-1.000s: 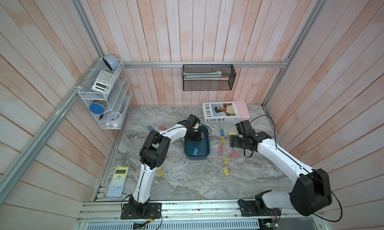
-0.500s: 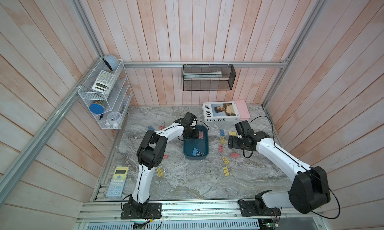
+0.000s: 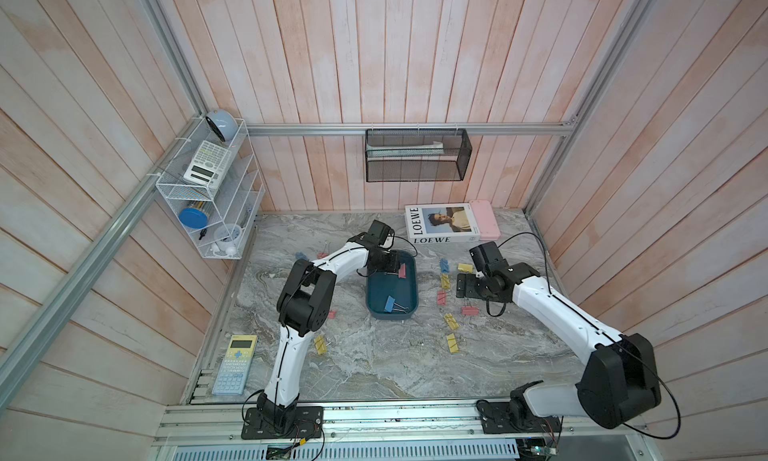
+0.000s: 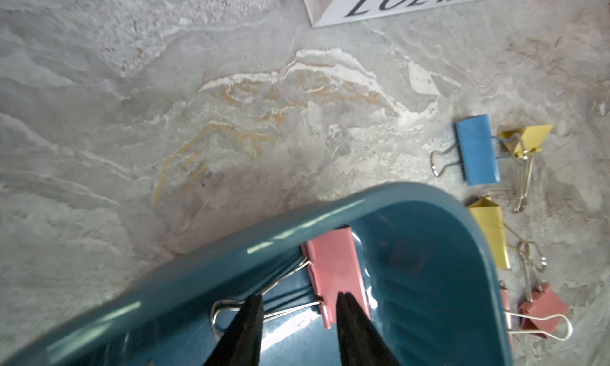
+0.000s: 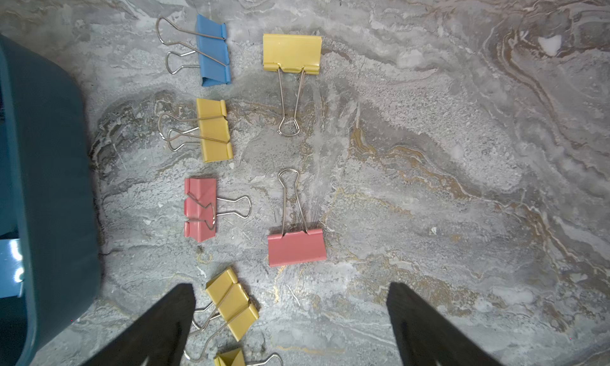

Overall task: Take out the binder clips from the storage box
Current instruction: Adjust the storage box at the center of the board.

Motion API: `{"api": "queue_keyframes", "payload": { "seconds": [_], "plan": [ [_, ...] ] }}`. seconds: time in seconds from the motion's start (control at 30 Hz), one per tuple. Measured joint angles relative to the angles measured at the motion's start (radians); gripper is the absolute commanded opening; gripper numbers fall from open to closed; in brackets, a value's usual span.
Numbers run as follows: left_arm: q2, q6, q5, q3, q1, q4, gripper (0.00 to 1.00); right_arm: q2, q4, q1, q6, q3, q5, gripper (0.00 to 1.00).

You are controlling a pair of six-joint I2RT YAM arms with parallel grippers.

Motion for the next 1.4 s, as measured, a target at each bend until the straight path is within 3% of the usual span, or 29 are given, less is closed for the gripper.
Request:
{"api": "queue_keyframes", "payload": {
  "seconds": [0.63,0.87,1.0,1.07,1.13,1.4],
  "plan": [
    [-0.13,-0.088,0.024,-0.256,-0.082,0.151,0.44,0.0,0.001,0.0,0.0,0.0,-0.015,0.98],
    [-0.161,-0.065,-0.005,-0.282,-0.089,0.107,0.43,0.0,0.001,0.0,0.002,0.0,-0.019,0.98],
    [-0.18,-0.022,-0.034,-0.279,-0.087,0.047,0.37,0.0,0.002,0.0,0.003,0.0,-0.023,0.98],
    [-0.199,-0.006,-0.04,-0.286,-0.087,0.029,0.19,0.0,0.002,0.001,0.003,0.0,-0.023,0.98],
    [-0.229,0.005,-0.046,-0.304,-0.09,0.015,0.1,0.0,0.003,0.001,0.003,0.0,-0.023,0.98],
    [-0.27,0.01,-0.053,-0.385,-0.13,0.002,0.06,0.0,0.004,0.001,0.003,0.0,-0.023,0.98]
  ]
}}
